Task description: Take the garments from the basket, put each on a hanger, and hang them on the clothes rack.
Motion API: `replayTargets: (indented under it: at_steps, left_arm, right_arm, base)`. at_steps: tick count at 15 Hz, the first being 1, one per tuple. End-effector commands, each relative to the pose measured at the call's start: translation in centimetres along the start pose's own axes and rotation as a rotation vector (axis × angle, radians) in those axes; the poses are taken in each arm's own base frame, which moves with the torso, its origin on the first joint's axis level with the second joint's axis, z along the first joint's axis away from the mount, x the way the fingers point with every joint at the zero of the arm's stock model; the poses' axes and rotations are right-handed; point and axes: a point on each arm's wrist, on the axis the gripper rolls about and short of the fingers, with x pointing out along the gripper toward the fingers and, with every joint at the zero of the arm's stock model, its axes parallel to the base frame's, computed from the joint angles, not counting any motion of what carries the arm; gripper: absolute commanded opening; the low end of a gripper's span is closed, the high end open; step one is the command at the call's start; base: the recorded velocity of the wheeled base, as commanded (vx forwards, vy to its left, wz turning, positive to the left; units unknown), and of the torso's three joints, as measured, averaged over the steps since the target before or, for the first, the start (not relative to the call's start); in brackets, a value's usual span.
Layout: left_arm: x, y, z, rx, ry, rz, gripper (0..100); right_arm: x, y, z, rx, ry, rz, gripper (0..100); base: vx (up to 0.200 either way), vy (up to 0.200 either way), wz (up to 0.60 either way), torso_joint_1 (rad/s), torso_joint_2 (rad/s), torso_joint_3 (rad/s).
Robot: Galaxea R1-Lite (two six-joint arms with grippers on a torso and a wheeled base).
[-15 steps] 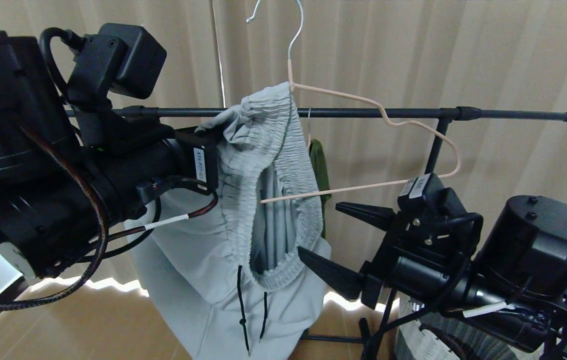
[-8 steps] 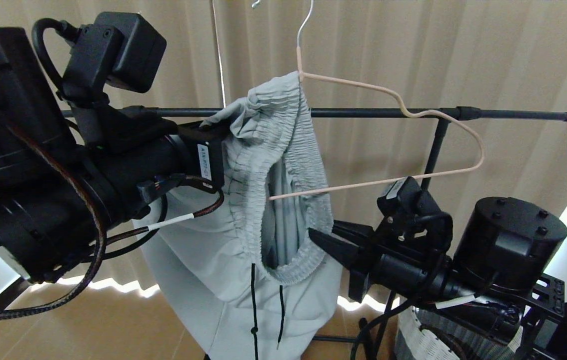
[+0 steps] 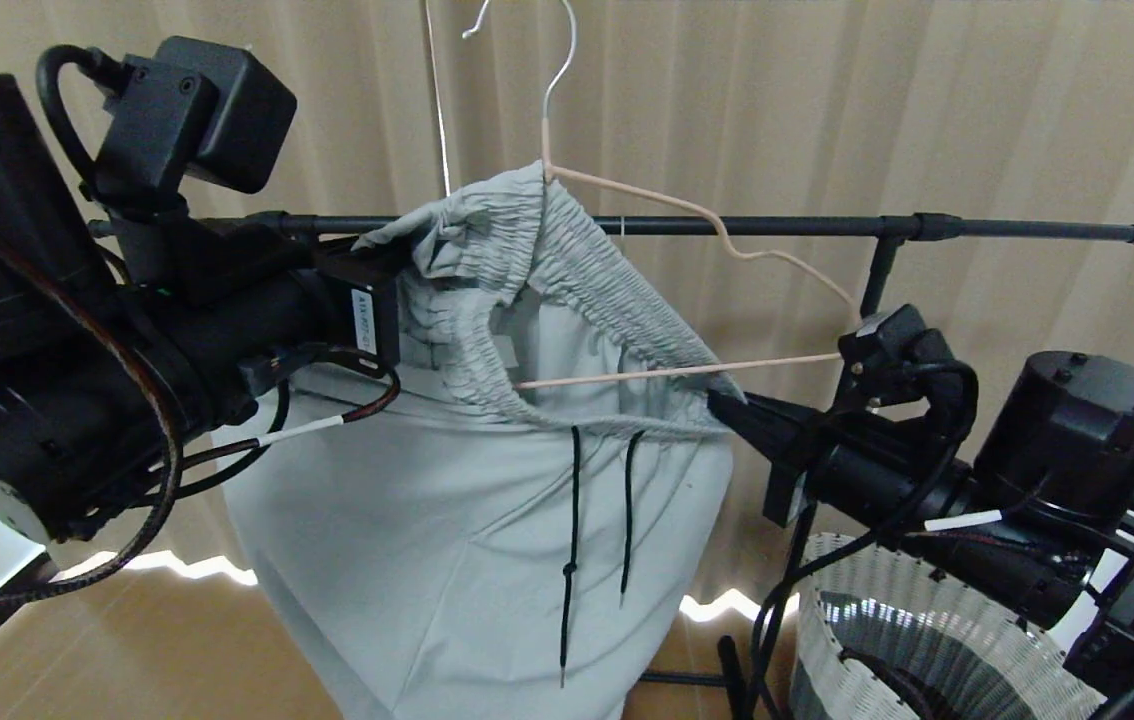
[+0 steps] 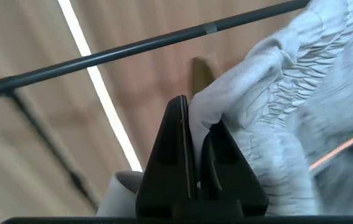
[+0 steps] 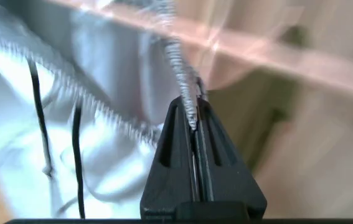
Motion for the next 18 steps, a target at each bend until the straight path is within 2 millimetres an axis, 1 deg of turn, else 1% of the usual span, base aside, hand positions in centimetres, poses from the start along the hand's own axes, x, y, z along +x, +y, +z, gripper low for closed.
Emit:
replayTargets:
  at_steps: [1,2,3,4,6,8,11,14,16,18]
  left_arm:
    - [-0.8,0.5,-1.0,0.050,0.005,0.018,0]
    - [-1.3,0.5,-1.7,0.093,0.009,0.019,0]
    - [-1.6,0.8,-2.1,0.135,0.007,0.032,0]
    - [-1.7,1.3,-2.7,0.181,0.011,0.053,0]
    - [-1.7,2.1,-3.3,0.224,0.007,0.091,0]
    - [-1.7,2.4,-3.9,0.230,0.014,0.106,0]
    - [-2.0,2.4,-4.7,0.253,0.042,0.103,0]
    - [-1.9,3.3,-5.3,0.319,0.068,0.120,0]
    - [-1.9,3.2,-5.7,0.343,0.077,0.102,0]
    - [-1.9,3.1,-5.6,0.356,0.075,0.099,0]
  right_arm:
    - [-0.2,-2.3,0.5,-0.001,-0.020,-0.085,0]
    - [-0.2,-3.0,0.6,-0.002,-0.024,-0.108,0]
    - [-0.2,-3.3,0.6,-0.003,-0.026,-0.117,0]
    - [-0.1,-4.1,0.8,-0.003,-0.033,-0.144,0]
    - [-0.1,-4.7,0.9,-0.002,-0.035,-0.164,0]
    - [-0.1,-4.9,0.9,-0.004,-0.038,-0.172,0]
    - [-0.2,-4.9,1.1,-0.004,-0.042,-0.170,0]
    - [-0.3,-4.8,1.5,-0.004,-0.050,-0.166,0]
    - [-0.4,-4.5,1.5,0.001,-0.019,-0.154,0]
    - [-0.3,-3.7,2.7,0.009,0.039,-0.122,0]
  base:
    - [0.000,0.000,0.00,0.000,0.00,0.000]
    - [0.000,0.000,0.00,0.000,0.00,0.000]
    - [0.000,0.000,0.00,0.000,0.00,0.000]
    - [0.000,0.000,0.00,0.000,0.00,0.000]
    - [0.000,0.000,0.00,0.000,0.00,0.000]
    - [0.000,0.000,0.00,0.000,0.00,0.000]
    - [0.000,0.000,0.00,0.000,0.00,0.000]
    - [0.000,0.000,0.00,0.000,0.00,0.000]
    - [0.000,0.000,0.00,0.000,0.00,0.000]
    - [0.000,0.000,0.00,0.000,0.00,0.000]
